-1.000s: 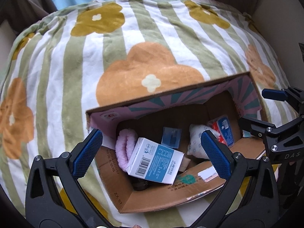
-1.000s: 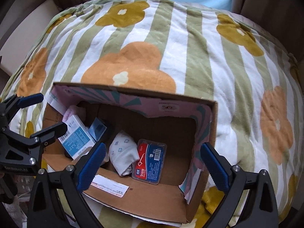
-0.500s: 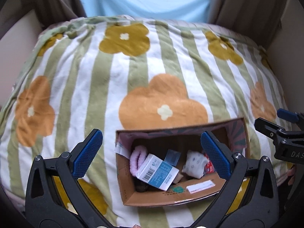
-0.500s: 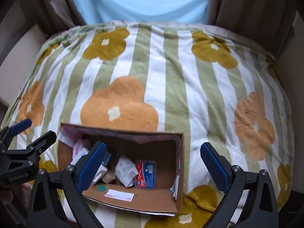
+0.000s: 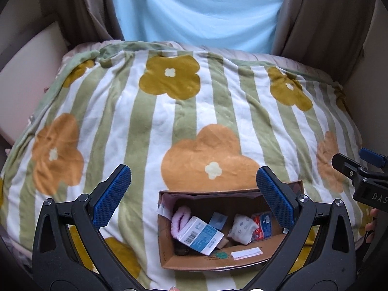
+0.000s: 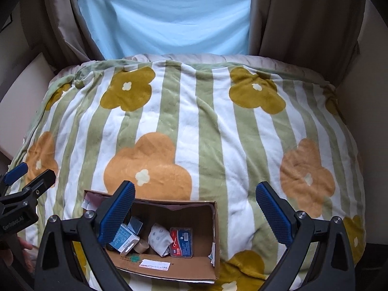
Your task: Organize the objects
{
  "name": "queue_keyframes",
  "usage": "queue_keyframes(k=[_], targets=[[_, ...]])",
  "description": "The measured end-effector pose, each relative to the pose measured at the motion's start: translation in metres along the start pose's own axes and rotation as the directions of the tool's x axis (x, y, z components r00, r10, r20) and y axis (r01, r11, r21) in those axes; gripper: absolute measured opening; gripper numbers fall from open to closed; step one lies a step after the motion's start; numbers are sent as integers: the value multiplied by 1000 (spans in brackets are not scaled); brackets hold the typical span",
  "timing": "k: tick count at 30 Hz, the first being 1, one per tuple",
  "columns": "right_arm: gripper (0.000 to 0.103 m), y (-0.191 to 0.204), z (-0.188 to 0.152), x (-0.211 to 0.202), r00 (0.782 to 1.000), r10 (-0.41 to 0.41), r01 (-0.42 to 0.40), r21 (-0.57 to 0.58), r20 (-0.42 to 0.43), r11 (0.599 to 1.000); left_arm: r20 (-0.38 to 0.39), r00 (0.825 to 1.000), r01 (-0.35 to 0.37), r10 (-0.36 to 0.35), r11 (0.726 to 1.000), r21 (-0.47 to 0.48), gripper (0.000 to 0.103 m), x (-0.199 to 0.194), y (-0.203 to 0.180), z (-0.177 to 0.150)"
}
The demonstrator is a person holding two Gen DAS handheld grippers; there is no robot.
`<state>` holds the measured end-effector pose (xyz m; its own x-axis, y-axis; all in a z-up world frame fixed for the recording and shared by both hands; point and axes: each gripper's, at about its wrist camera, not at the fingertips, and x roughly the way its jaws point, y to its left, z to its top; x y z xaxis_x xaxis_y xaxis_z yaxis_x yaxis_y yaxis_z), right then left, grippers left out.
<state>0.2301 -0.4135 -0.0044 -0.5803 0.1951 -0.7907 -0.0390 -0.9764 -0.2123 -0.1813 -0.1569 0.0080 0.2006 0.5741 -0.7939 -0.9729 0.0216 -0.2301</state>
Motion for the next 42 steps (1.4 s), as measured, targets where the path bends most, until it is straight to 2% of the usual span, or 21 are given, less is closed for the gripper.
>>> queue_keyframes(k=[16,42], targets=[[99,-4,5,-1,1000,5,-5,-5,3,1000,-12,1000,18,-18,1000,9,103,12,-4,1],[99,2,4,-6,1000,7,-7,-24,17,1000,0,1000,20,-20,1000,10,103,7,-1,-5]])
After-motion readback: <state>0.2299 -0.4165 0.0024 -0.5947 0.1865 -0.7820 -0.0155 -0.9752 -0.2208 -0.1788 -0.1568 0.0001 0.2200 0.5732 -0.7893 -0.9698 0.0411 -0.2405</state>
